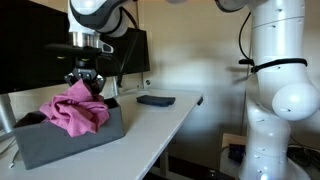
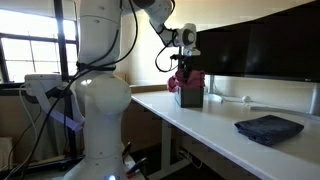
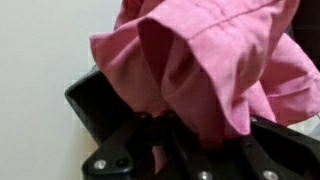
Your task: Put the pink sheets in the box
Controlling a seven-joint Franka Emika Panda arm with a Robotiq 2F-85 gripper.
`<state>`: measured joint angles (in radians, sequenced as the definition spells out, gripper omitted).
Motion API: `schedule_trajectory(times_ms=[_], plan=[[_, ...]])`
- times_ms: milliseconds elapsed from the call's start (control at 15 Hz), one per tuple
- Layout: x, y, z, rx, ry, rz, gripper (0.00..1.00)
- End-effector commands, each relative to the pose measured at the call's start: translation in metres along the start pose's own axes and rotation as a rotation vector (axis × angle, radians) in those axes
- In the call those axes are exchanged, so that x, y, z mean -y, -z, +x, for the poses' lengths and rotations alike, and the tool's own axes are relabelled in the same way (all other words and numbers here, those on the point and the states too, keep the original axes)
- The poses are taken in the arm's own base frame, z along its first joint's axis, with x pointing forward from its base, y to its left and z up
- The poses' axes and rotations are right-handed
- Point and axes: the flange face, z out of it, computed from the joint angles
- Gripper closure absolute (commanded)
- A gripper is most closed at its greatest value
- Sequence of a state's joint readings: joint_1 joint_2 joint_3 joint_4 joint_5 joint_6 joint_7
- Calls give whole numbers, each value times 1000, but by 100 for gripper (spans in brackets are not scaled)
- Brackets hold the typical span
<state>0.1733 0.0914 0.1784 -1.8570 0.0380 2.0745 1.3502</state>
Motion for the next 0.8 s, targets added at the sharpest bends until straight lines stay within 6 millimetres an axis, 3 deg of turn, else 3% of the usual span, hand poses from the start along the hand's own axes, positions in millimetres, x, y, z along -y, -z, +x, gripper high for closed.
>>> schedule_trajectory(times_ms=[0,400,733], plan=[[-1,-53,6,73,-14,-27,96],[-11,-119,7,171,-79,-94,96],[-21,-140,3,252,-120,-109,96]])
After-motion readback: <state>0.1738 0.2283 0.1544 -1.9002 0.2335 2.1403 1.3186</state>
